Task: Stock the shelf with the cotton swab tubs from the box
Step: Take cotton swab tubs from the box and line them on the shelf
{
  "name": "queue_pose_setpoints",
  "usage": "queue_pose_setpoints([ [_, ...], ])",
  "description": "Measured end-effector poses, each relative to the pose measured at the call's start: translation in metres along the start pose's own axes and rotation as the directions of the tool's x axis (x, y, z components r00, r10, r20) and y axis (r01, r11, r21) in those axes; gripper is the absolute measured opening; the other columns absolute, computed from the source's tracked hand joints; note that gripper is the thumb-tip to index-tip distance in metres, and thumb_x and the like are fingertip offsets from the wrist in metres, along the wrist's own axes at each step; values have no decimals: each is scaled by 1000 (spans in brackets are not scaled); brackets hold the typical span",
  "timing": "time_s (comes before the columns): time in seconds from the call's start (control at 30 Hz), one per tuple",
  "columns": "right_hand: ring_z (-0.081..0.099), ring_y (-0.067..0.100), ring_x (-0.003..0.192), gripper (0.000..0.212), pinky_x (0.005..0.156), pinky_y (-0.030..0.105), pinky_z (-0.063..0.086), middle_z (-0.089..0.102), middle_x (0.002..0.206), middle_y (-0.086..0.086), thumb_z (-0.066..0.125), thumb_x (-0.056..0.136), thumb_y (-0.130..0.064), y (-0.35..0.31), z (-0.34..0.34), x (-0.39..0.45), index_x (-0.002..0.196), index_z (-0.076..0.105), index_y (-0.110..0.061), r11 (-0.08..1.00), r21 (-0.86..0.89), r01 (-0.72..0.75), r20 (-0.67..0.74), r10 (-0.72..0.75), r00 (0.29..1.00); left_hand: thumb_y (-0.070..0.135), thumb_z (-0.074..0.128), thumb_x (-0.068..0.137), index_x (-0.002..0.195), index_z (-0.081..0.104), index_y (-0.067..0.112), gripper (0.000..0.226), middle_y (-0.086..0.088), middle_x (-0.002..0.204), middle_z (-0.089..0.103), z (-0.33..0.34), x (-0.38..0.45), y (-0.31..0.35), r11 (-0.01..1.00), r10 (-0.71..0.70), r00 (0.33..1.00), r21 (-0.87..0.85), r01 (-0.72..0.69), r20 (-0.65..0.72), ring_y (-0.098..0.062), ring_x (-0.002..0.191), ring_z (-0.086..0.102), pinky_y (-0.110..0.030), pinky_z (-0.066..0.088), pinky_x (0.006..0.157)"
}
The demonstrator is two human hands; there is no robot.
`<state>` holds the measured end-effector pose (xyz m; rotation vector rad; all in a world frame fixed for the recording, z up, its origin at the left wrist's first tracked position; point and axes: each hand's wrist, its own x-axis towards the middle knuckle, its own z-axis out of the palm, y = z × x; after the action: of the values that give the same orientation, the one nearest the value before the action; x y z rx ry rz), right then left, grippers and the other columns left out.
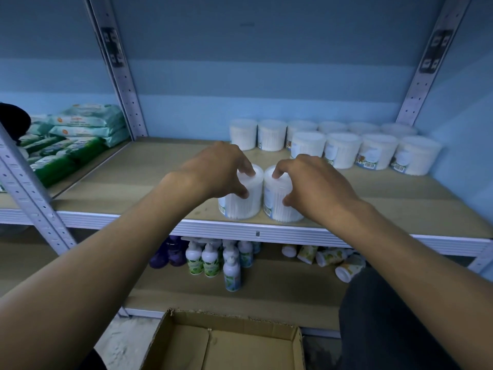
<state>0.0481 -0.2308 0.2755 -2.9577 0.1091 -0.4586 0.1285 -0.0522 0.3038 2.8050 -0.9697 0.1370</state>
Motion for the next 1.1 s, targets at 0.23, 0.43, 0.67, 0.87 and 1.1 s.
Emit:
queue_pose_setpoints([
  [0.23, 54, 33, 109, 51, 75, 38, 47, 60, 115, 7, 71, 84, -4, 5, 14, 24, 127, 62, -30, 1000, 1, 9, -41, -9, 999, 35, 85, 74, 121, 70, 31, 50, 2, 121, 65, 9, 22, -6, 997, -57, 998, -62, 55, -28, -18, 109, 59, -24, 38, 77],
  [0.43, 58, 35, 107, 44, 75, 37, 47, 64, 114, 10, 70, 82, -2, 8, 26, 57, 118, 66, -26, 1000, -14, -4, -83, 3, 997, 33, 85, 75, 121, 69, 33, 49, -2, 123, 61, 20, 56, -21, 990, -101, 994, -99, 96, -44, -20, 108, 60, -25, 40, 78],
  [0.67, 49, 31, 121, 49, 81, 32, 37, 57, 131, 9, 72, 84, -5, 17, 37, 96, 126, 62, -27, 999, 31, -34, -37, 35, 999, 33, 85, 73, 118, 70, 35, 47, 0, 122, 57, 32, 95, -38, 986, -120, 990, -128, 109, -77, -17, 112, 48, -23, 36, 82],
  [0.87, 46, 30, 122, 50, 89, 32, 38, 54, 132, 8, 71, 86, -6, 23, 46, 124, 129, 59, -28, 996, 55, -70, -16, 71, 997, 31, 87, 73, 118, 71, 32, 48, 2, 122, 59, 33, 120, -45, 973, -170, 983, -171, 158, -62, -17, 107, 56, -24, 39, 79],
  [1.1, 48, 33, 123, 46, 87, 33, 40, 55, 130, 10, 68, 89, -5, 25, 53, 148, 129, 61, -28, 994, 35, -102, -33, 104, 994, 33, 84, 76, 122, 69, 30, 48, 2, 126, 63, 37, 140, -50, 979, -165, 981, -139, 150, -101, -18, 117, 54, -25, 40, 83],
])
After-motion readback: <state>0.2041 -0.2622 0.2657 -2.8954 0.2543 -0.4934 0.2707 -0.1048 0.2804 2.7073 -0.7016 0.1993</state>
